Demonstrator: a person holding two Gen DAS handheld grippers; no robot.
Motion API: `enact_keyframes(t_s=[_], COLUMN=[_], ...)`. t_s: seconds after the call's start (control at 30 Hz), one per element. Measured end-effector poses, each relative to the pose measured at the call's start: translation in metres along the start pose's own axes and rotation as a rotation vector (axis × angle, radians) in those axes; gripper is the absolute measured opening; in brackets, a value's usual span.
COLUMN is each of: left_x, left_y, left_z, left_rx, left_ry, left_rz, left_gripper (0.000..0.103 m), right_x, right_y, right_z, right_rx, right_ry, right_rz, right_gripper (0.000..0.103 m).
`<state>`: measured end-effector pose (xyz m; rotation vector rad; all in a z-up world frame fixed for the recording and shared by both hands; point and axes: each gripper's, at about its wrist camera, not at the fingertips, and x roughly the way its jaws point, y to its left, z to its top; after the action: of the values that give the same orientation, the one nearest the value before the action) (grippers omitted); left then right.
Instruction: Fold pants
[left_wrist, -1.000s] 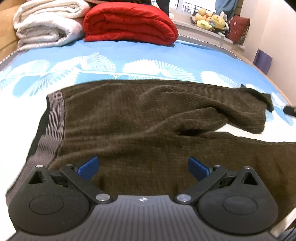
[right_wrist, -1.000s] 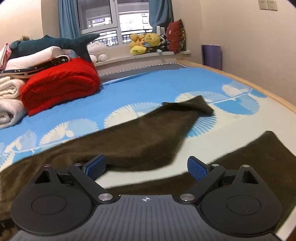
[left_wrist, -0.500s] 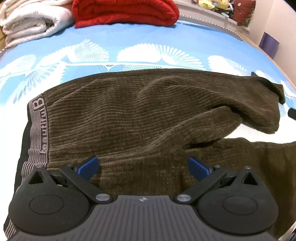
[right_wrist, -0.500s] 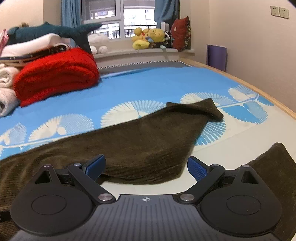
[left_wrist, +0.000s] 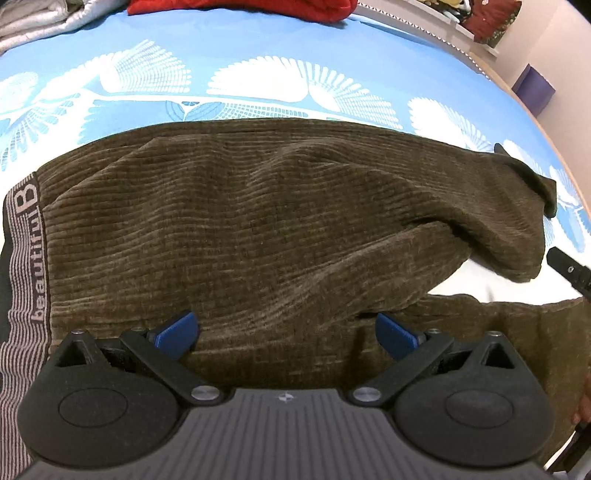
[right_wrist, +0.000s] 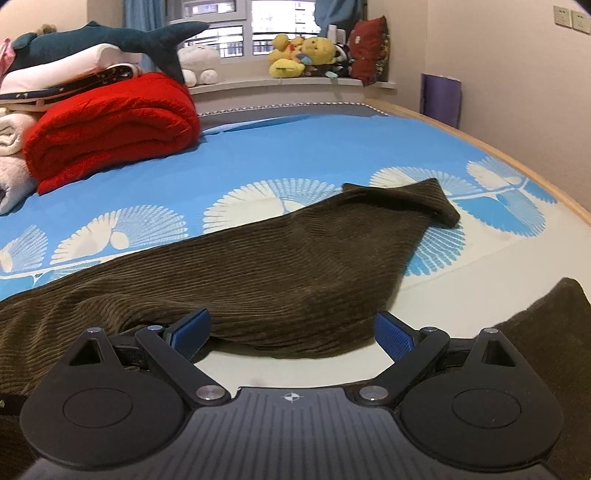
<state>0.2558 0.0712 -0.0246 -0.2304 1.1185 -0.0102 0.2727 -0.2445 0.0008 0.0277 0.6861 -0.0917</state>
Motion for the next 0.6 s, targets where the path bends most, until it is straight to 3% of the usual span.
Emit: enact_keyframes(t_s=[0.3,0.4,0.53,0.6], left_x=[0.005,-0.008,-0.013,-0.003], left_y=[0.020,0.037,0.063,0.076], left_z=[0.020,0.041,0.075,0.091], left_rx=[-0.020,0.002,0.110,0.164], left_ry=[0.004,-0.075,-0.199,-0.203], left_rz=[0.031,0.057,0.134,0.166], left_gripper=[0.103,0.103,0.103,0.103], right_x=[0.008,0.011,0.012,0.016], right_y=[0.013,0.013,0.008,0.001], right_z=[0.000,0.000,0.003,0.008], right_rx=[-0.011,-0.006,-0.011,-0.011], right_ry=[0.015,0.026,0.015,0.014], right_rz=[0.005,0.008,0.006,0.003], right_gripper=[0.095,0.095,0.095,0.095])
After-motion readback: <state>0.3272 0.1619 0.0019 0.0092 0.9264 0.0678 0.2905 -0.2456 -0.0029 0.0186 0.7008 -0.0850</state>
